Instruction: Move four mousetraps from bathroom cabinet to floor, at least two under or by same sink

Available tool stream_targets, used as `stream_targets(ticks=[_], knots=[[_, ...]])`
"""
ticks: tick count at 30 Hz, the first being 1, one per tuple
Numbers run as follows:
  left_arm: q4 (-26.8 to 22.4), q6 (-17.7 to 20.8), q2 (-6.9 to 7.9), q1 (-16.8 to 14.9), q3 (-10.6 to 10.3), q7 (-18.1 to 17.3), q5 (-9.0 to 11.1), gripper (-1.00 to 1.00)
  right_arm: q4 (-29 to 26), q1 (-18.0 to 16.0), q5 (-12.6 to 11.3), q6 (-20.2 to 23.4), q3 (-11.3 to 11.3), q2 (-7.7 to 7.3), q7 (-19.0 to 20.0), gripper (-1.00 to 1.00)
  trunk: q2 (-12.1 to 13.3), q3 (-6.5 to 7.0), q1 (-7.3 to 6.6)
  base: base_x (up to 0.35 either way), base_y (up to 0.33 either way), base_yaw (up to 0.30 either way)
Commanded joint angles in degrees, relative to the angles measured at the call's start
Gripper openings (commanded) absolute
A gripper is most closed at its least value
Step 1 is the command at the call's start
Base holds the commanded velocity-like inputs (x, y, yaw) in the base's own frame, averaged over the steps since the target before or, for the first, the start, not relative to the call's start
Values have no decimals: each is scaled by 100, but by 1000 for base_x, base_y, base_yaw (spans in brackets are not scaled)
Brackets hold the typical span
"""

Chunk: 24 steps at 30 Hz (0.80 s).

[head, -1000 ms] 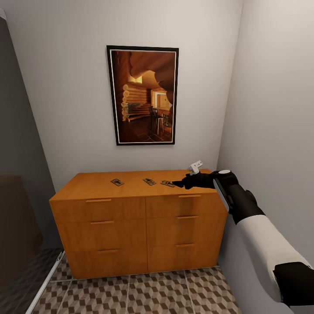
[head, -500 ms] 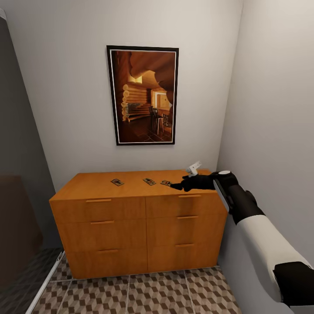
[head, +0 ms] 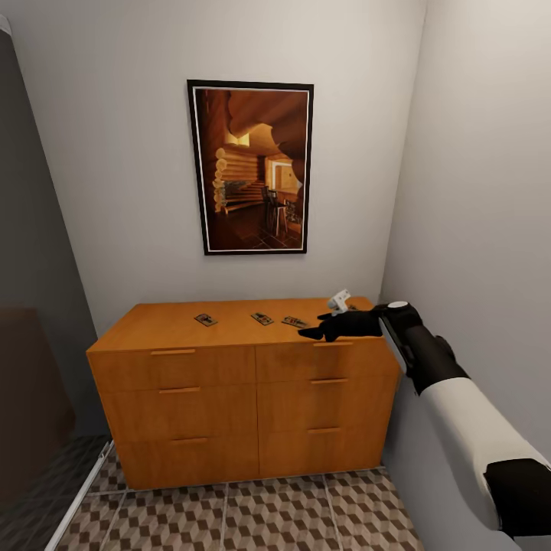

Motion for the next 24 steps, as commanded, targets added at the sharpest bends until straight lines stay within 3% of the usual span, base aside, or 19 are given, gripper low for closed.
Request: stream_targets(ticks=[1,11,24], knots=[[6,-19,0,-3,-36,3,16,100,-8,-4,43,16,2,-22,64,100,-3,-5,0,0,0,0],[6,-18,0,-3,-36,3,16,100,-6,-4,49,16,6,-127,406,100,-3,-5,0,0,0,0],[6,-17,5,-3,-36,3,16,100,-5,-4,51,16,7,-135,445,100,-3,-5,0,32,-29,0]])
